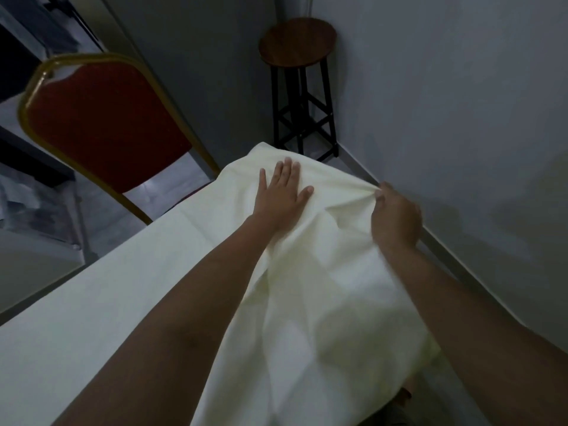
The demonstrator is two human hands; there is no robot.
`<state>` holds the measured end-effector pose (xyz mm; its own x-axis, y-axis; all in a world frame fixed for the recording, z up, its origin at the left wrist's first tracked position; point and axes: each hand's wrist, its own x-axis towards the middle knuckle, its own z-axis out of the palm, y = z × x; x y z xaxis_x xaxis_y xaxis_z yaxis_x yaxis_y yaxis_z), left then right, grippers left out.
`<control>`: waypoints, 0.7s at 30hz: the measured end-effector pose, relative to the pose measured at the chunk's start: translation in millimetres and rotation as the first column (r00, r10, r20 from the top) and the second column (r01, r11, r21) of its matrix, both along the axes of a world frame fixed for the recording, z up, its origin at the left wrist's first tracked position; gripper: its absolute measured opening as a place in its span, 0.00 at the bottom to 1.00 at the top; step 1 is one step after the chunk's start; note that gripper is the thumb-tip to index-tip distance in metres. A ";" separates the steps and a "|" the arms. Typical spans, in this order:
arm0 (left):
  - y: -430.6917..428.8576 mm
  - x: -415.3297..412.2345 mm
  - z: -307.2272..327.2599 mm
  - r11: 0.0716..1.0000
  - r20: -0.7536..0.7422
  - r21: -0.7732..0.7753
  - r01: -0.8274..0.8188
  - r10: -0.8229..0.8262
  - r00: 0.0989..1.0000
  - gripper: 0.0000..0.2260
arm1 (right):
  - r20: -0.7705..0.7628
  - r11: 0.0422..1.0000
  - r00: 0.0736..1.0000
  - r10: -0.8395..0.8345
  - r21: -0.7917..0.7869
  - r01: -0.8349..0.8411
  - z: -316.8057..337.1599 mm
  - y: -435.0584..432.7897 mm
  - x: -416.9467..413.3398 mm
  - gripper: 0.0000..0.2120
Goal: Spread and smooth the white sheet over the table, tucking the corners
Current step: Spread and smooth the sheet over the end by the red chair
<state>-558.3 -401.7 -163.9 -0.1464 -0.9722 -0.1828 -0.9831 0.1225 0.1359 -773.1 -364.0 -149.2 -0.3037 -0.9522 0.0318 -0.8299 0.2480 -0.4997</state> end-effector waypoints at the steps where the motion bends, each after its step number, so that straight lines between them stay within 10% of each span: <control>1: -5.4 -0.8 0.0 1.000 0.003 0.015 0.000 0.000 1.000 0.31 | 0.000 1.000 1.000 -0.008 0.007 0.008 2.4 -6.3 -2.3 0.15; 21: -14.1 -8.1 -4.6 0.953 -0.165 0.028 -0.302 0.302 0.939 0.37 | -0.292 0.889 0.840 0.457 0.145 -0.433 -18.3 133.9 11.8 0.27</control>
